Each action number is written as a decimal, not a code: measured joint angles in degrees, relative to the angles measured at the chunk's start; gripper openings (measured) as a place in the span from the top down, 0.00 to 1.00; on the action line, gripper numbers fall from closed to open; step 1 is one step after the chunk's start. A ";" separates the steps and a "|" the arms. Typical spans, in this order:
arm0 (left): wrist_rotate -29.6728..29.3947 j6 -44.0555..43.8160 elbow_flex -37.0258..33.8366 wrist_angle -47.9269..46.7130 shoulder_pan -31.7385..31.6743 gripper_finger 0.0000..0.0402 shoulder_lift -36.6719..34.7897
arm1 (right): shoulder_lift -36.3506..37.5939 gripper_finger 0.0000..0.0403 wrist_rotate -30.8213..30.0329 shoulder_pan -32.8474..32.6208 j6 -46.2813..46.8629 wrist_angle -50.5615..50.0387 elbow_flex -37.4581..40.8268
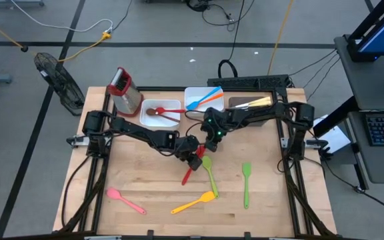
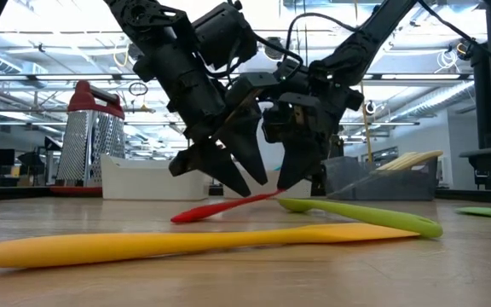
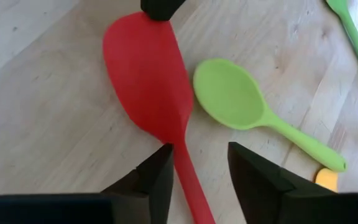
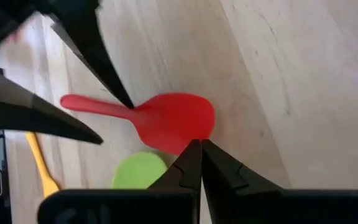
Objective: Pick & Place Kitchen Items
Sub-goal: Put the red spatula into the right white bin
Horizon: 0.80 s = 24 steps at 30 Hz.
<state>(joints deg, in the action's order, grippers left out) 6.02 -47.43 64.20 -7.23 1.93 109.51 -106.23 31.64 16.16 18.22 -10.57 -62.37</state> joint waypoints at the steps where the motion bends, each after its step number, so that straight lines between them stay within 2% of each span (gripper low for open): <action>1: -0.02 -0.21 0.00 -0.09 0.00 0.59 0.00 | 0.13 1.00 -0.02 0.00 0.02 0.20 -0.04; 7: 0.00 -1.12 0.02 -1.04 0.00 0.46 -0.04 | 2.00 1.00 -0.90 0.33 -0.41 -0.16 -0.09; 13: -0.96 -2.06 0.02 -2.11 0.00 0.38 -0.07 | 2.75 1.00 -1.69 0.35 -0.89 -0.53 -0.04; 19: -2.71 -1.96 0.07 -0.65 0.00 0.33 -0.07 | 2.68 1.00 -1.59 0.27 -0.63 -0.61 -0.02; 24: -3.08 -1.41 0.07 -0.04 0.00 0.34 -0.07 | 2.68 1.00 -1.46 0.24 -0.26 -0.57 -0.02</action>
<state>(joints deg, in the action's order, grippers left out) 2.94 -48.84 64.27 -7.27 1.93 109.45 -103.55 30.17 16.40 17.95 -11.14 -62.39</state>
